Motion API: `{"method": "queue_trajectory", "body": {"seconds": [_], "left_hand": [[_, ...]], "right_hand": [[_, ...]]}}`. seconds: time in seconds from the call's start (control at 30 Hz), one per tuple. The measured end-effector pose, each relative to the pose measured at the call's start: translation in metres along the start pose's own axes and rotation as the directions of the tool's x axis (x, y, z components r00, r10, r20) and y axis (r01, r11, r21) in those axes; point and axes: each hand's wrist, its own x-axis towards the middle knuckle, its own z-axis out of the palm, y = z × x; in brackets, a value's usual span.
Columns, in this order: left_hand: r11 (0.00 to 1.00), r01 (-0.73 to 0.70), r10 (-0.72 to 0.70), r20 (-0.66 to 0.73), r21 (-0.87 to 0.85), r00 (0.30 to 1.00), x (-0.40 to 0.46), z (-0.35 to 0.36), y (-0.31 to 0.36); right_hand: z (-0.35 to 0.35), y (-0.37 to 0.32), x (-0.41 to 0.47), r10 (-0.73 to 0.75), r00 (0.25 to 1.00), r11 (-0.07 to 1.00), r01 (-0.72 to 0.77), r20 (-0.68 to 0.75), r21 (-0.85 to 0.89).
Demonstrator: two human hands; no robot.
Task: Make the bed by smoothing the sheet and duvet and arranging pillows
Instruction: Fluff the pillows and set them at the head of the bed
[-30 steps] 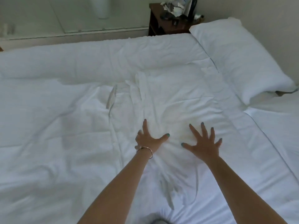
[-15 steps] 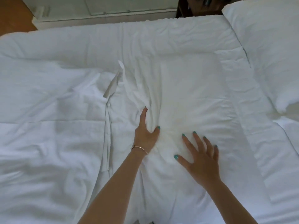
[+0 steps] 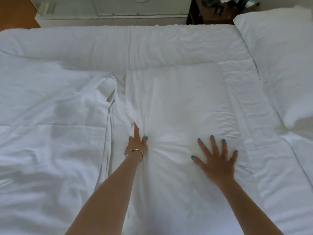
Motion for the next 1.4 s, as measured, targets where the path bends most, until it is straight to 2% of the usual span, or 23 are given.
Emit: {"method": "queue_trajectory", "body": {"seconds": [0.03, 0.07, 0.1, 0.13, 0.17, 0.2, 0.23, 0.3, 0.37, 0.47, 0.57, 0.63, 0.7, 0.8, 0.93, 1.0, 1.13, 1.23, 1.3, 1.4], "left_hand": [[0.99, -0.011, 0.021, -0.072, 0.141, 0.997, -0.006, 0.006, 0.005], [0.949, -0.046, 0.105, -0.177, 0.313, 0.979, -0.018, 0.015, 0.01], [0.887, -0.118, 0.255, -0.261, 0.446, 0.931, -0.035, 0.028, 0.015], [0.825, -0.239, 0.427, -0.286, 0.512, 0.858, -0.055, 0.042, 0.021], [0.751, -0.384, 0.571, -0.238, 0.537, 0.786, -0.071, 0.056, 0.023], [0.68, -0.484, 0.647, -0.139, 0.55, 0.75, -0.083, 0.067, 0.024], [0.659, -0.536, 0.641, -0.023, 0.528, 0.767, -0.088, 0.075, 0.026], [0.699, -0.487, 0.528, 0.08, 0.524, 0.845, -0.083, 0.088, 0.02], [0.716, -0.438, 0.48, 0.072, 0.544, 0.874, -0.073, 0.094, 0.017], [0.717, -0.433, 0.463, 0.09, 0.546, 0.882, -0.072, 0.096, 0.019], [0.729, -0.443, 0.467, 0.095, 0.522, 0.879, -0.071, 0.096, 0.016], [0.731, -0.453, 0.477, 0.092, 0.511, 0.874, -0.068, 0.094, 0.015], [0.729, -0.466, 0.476, 0.117, 0.502, 0.872, -0.07, 0.088, 0.011], [0.769, -0.472, 0.437, 0.184, 0.431, 0.88, -0.076, 0.07, 0.012], [0.921, -0.377, 0.345, 0.247, 0.097, 0.906, -0.098, 0.019, 0.027], [0.917, -0.399, 0.386, 0.22, 0.014, 0.896, -0.113, -0.012, 0.024], [0.822, -0.528, 0.522, 0.088, 0.213, 0.848, -0.123, -0.095, -0.022], [0.849, -0.482, 0.503, -0.054, 0.215, 0.862, -0.103, -0.185, -0.091], [0.876, -0.426, 0.461, -0.137, 0.226, 0.877, -0.087, -0.25, -0.148], [0.913, -0.346, 0.391, -0.228, 0.216, 0.892, -0.065, -0.339, -0.231]], "right_hand": [[-0.005, 0.015, 0.011, 0.081, 0.997, 0.996, -0.081, 0.007, 0.04], [-0.008, 0.028, 0.021, 0.13, 0.991, 0.988, -0.132, 0.034, 0.082], [-0.011, 0.039, 0.03, 0.138, 0.988, 0.982, -0.145, 0.064, 0.118], [-0.012, 0.046, 0.037, 0.122, 0.989, 0.979, -0.133, 0.083, 0.154], [-0.012, 0.05, 0.044, 0.106, 0.99, 0.975, -0.121, 0.089, 0.187], [-0.013, 0.052, 0.049, 0.097, 0.991, 0.97, -0.114, 0.092, 0.213], [-0.015, 0.055, 0.053, 0.096, 0.991, 0.964, -0.116, 0.093, 0.24], [-0.017, 0.064, 0.061, 0.131, 0.986, 0.923, -0.161, 0.107, 0.349], [-0.018, 0.075, 0.071, 0.179, 0.974, 0.816, -0.225, 0.136, 0.533], [-0.02, 0.097, 0.083, 0.152, 0.964, 0.543, -0.268, 0.22, 0.796], [-0.019, 0.117, 0.088, 0.079, 0.926, 0.354, -0.373, 0.37, 0.858], [-0.025, 0.122, 0.083, 0.084, 0.917, 0.307, -0.396, 0.39, 0.865], [-0.039, 0.118, 0.071, 0.078, 0.938, 0.313, -0.346, 0.339, 0.885], [-0.071, 0.101, 0.041, 0.045, 0.982, 0.396, -0.186, 0.183, 0.899], [-0.135, 0.056, -0.008, -0.065, 0.997, 0.517, -0.002, 0.042, 0.856], [-0.168, 0.021, -0.035, -0.089, 0.996, 0.547, 0.055, -0.007, 0.835], [-0.225, -0.074, -0.091, -0.098, 0.989, 0.639, 0.146, -0.108, 0.755], [-0.261, -0.173, -0.141, -0.106, 0.979, 0.687, 0.199, -0.176, 0.699], [-0.28, -0.25, -0.171, -0.13, 0.974, 0.687, 0.225, -0.188, 0.691], [-0.299, -0.374, -0.203, -0.164, 0.967, 0.743, 0.252, -0.197, 0.62]]}}
